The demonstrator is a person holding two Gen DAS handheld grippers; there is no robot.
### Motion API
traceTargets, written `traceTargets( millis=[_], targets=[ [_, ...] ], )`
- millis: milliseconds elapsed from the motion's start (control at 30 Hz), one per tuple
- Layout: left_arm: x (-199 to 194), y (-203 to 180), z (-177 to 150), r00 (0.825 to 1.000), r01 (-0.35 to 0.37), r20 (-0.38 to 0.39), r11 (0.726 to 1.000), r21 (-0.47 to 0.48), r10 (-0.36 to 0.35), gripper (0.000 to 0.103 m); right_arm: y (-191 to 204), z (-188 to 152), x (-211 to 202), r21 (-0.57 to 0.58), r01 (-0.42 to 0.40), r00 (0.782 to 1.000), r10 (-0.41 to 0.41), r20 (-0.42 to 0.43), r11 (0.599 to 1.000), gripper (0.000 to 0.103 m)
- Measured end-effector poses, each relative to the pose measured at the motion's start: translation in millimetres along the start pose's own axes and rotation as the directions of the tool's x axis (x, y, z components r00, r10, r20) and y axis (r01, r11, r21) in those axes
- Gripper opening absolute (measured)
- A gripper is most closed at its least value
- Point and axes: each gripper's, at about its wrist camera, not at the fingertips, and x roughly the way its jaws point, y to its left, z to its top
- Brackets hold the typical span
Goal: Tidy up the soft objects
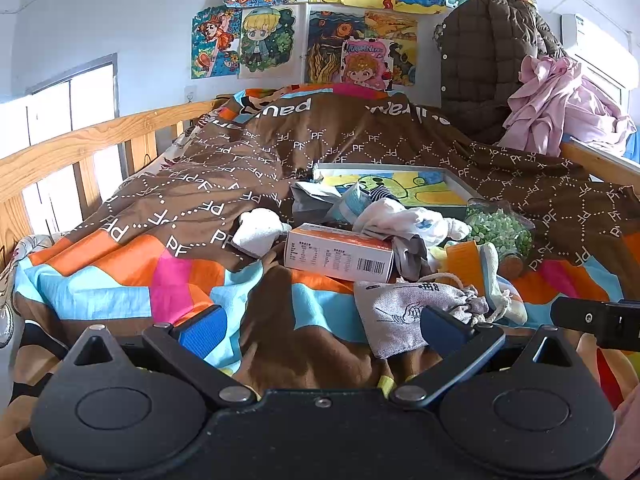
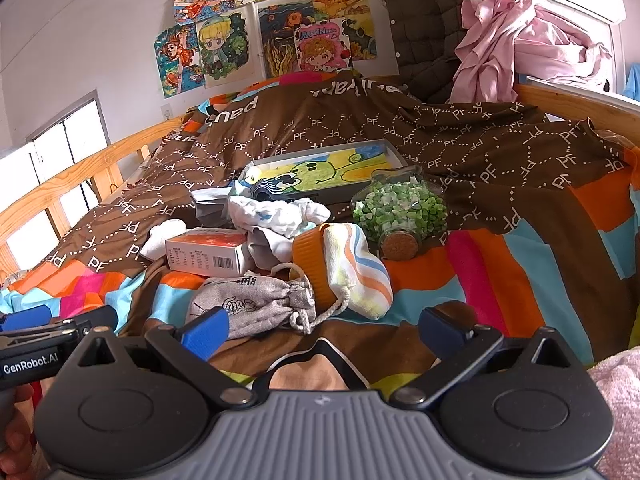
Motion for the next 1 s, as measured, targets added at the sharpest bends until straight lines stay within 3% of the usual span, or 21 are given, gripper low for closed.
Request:
traceTargets(
  millis=[1000],
  targets=[
    [2.2,-0.3,-3.0,1.0,0.003,0.002,1.0,0.003,-0.003,0.102,-1.1,-0.7,0.3,0.0,-0.003,1.0,0.003,-0.003,1.0,0.103]
  ],
)
